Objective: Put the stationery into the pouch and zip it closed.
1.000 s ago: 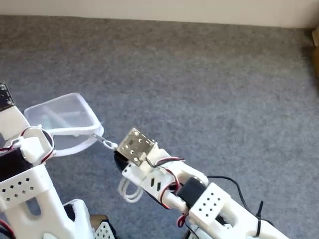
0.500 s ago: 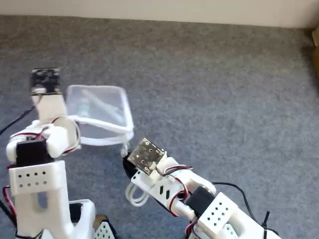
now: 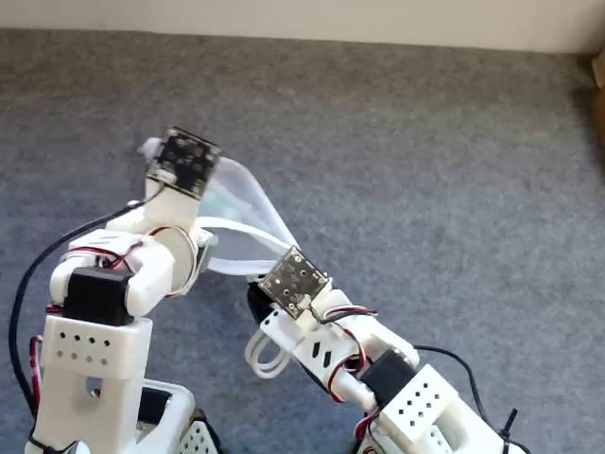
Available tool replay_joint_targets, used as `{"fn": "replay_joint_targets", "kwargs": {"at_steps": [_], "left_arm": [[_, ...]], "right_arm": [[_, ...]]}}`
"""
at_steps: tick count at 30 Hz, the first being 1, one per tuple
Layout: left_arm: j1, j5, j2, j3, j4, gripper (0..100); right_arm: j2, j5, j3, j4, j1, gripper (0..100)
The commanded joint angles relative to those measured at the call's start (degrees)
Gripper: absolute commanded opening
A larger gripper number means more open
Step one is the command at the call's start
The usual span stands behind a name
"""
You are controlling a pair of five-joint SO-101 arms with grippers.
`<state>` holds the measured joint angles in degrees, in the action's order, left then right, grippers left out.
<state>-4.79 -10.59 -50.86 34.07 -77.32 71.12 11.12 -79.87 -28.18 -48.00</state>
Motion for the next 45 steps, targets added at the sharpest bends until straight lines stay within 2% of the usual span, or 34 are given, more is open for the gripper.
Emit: {"fn": "replay_joint_targets", "kwargs": {"at_steps": [1,7,13,17,21,26,30,37,41,45], "left_arm": [[-4.4,-2.3,-0.3,-5.0,1.0,16],[-4.5,-2.3,-0.3,-10.5,1.0,16],[-10.2,-2.5,0.2,-10.9,1.1,16],[-11.0,-2.5,0.2,-9.5,5.9,16],[-11.2,-2.5,0.2,-5.9,12.5,16],[-11.5,-2.5,0.3,-1.3,21.5,16],[-11.5,-2.4,0.3,-0.2,24.5,16],[-11.2,-2.3,-0.3,-1.5,22.8,16],[-10.6,-2.2,-0.3,-5.9,14.2,16],[-9.9,-2.2,-0.3,-13.2,3.0,16]], "right_arm": [[1.5,0.6,0.4,0.1,0.3,0.5],[1.5,0.6,0.3,0.1,0.1,0.5],[1.4,0.7,0.3,0.0,0.1,0.5],[1.5,1.1,-1.1,0.0,0.0,0.5],[1.5,5.1,-1.7,0.0,0.0,0.5],[1.5,5.3,-1.7,0.0,0.3,0.5],[1.5,5.4,-1.5,0.0,0.5,0.5],[1.5,5.1,-1.2,0.0,2.2,0.5],[1.5,4.8,-1.2,0.0,5.6,0.5],[1.5,-1.2,-1.0,0.0,7.5,0.5]]}}
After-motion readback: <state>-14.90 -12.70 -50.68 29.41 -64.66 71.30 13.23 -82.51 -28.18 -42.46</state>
